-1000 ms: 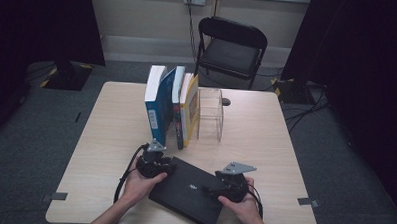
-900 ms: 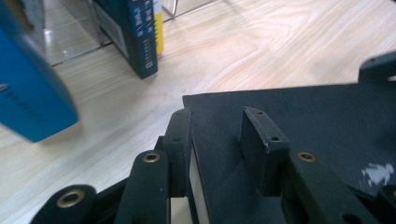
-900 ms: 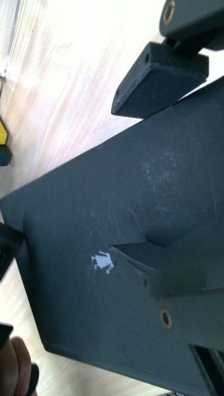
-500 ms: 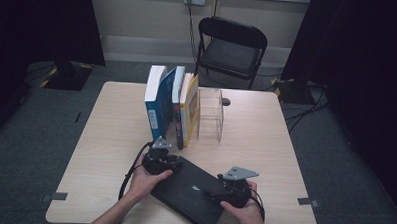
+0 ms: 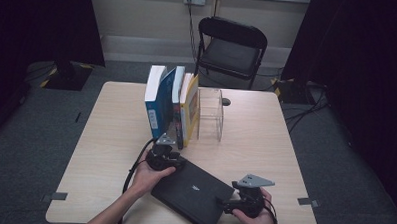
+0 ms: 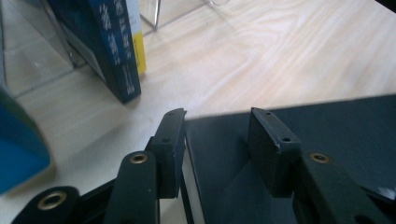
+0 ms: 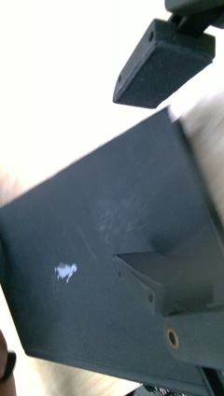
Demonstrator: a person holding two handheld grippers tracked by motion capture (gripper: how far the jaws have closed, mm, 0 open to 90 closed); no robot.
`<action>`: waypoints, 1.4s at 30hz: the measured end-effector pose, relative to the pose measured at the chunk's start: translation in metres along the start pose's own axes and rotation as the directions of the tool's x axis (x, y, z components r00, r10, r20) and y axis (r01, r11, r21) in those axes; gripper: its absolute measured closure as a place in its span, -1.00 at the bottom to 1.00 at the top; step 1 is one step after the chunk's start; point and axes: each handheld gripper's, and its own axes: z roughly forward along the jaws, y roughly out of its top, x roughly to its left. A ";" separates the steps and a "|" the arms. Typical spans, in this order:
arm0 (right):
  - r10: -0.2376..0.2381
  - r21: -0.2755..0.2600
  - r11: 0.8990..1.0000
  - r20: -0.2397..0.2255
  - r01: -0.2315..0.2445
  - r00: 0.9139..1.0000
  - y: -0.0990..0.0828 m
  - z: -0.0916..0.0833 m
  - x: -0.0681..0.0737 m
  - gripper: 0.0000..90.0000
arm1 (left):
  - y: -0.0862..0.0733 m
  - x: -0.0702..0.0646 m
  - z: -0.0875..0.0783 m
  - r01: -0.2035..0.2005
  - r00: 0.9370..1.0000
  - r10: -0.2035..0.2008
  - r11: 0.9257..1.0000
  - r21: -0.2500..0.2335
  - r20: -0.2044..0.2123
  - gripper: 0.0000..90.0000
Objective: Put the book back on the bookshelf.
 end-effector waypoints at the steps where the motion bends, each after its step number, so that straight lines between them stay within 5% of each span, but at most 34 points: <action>1: 0.006 -0.001 1.000 0.010 -0.006 1.000 -0.001 -0.003 -0.001 -0.57 | -0.003 0.000 -0.002 0.002 1.000 -0.002 1.000 -0.001 0.011 0.24; 5: 0.026 0.007 1.000 0.045 -0.026 0.999 -0.010 -0.009 0.001 -0.59 | -0.011 -0.005 -0.011 -0.021 1.000 0.021 1.000 0.007 0.009 0.20; 11: 0.072 -0.003 0.997 0.024 -0.072 0.997 -0.015 -0.009 0.006 -0.59 | -0.022 -0.007 -0.022 -0.062 0.998 0.062 0.998 0.007 0.011 0.16; 16: 0.061 -0.002 0.998 0.036 -0.061 0.997 -0.016 -0.011 0.010 -0.55 | -0.023 -0.007 -0.024 -0.076 0.997 0.075 0.997 0.005 0.017 0.24; 20: 0.045 -0.034 0.999 0.073 -0.042 0.996 -0.016 -0.020 0.009 -0.10 | -0.024 -0.004 -0.024 -0.055 0.998 0.056 0.998 -0.003 0.036 0.24; 24: 0.080 -0.051 0.996 0.168 -0.072 0.983 -0.017 -0.026 -0.002 0.20 | -0.025 -0.005 -0.024 -0.050 0.998 0.050 0.999 -0.005 0.034 0.24; 28: 0.070 -0.004 0.997 0.229 -0.071 0.971 -0.022 -0.023 -0.003 0.27 | -0.025 -0.003 -0.023 -0.035 0.999 0.035 0.999 -0.011 0.038 0.23; 42: 0.080 -0.026 0.997 0.223 -0.076 0.972 -0.015 -0.010 -0.005 0.39 | -0.026 0.001 -0.030 -0.033 0.999 0.033 0.999 0.011 0.012 0.20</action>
